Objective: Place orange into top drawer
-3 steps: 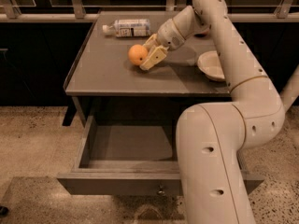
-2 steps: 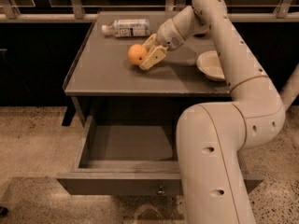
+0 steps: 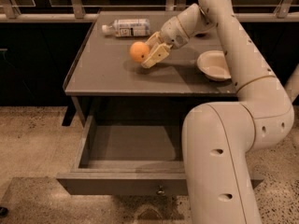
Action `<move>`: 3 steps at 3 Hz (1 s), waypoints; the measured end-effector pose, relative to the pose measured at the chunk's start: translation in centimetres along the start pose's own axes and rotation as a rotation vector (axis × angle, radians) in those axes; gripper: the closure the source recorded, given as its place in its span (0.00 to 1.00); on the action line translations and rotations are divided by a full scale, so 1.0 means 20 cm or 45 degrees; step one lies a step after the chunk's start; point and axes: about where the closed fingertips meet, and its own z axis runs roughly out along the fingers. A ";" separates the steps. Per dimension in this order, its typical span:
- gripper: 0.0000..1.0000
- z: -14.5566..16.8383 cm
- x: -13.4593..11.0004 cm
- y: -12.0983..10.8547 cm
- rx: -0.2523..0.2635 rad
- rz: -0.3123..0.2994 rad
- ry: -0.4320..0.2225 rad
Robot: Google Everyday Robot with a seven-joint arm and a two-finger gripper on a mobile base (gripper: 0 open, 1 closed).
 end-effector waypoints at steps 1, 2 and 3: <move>1.00 -0.19 -0.05 0.09 0.057 0.074 0.078; 1.00 -0.49 -0.12 0.23 0.218 0.159 0.130; 1.00 -0.83 -0.25 0.43 0.453 0.115 0.103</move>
Offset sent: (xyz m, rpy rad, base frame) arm -0.1700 -0.1019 0.0476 -0.1822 0.1290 -0.3795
